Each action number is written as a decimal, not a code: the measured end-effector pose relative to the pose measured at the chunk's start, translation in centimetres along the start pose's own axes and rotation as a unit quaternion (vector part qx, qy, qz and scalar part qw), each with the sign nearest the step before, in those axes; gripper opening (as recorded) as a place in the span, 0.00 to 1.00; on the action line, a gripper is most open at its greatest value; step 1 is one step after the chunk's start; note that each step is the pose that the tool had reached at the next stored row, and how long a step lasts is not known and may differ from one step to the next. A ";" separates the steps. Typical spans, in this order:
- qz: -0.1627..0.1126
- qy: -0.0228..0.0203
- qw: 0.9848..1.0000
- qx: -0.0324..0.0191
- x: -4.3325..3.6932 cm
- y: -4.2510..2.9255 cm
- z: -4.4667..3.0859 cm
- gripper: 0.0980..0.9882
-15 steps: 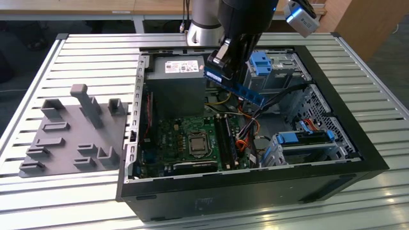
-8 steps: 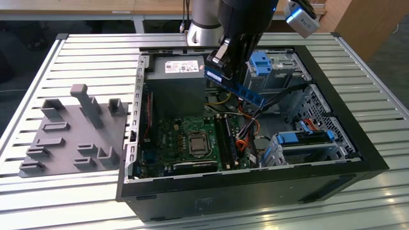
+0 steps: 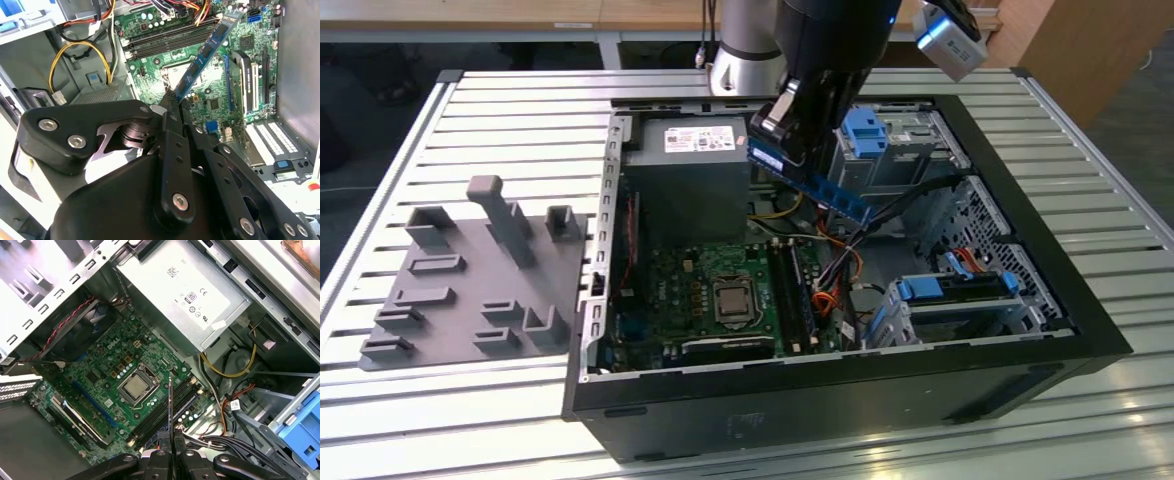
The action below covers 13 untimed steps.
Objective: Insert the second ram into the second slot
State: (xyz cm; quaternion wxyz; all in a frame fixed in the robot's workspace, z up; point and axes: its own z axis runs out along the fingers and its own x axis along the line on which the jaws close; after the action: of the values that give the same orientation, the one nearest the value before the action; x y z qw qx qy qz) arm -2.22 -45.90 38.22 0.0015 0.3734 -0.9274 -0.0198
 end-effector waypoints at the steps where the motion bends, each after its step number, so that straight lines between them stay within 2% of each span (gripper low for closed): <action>1: 0.002 0.000 1.000 0.000 0.00 0.00 0.00 0.04; 13: 0.022 -0.001 1.000 0.000 0.00 0.00 0.00 0.04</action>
State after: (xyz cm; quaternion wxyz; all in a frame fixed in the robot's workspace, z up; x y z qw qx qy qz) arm -2.22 -45.90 38.22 0.0010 0.3533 -0.9353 -0.0199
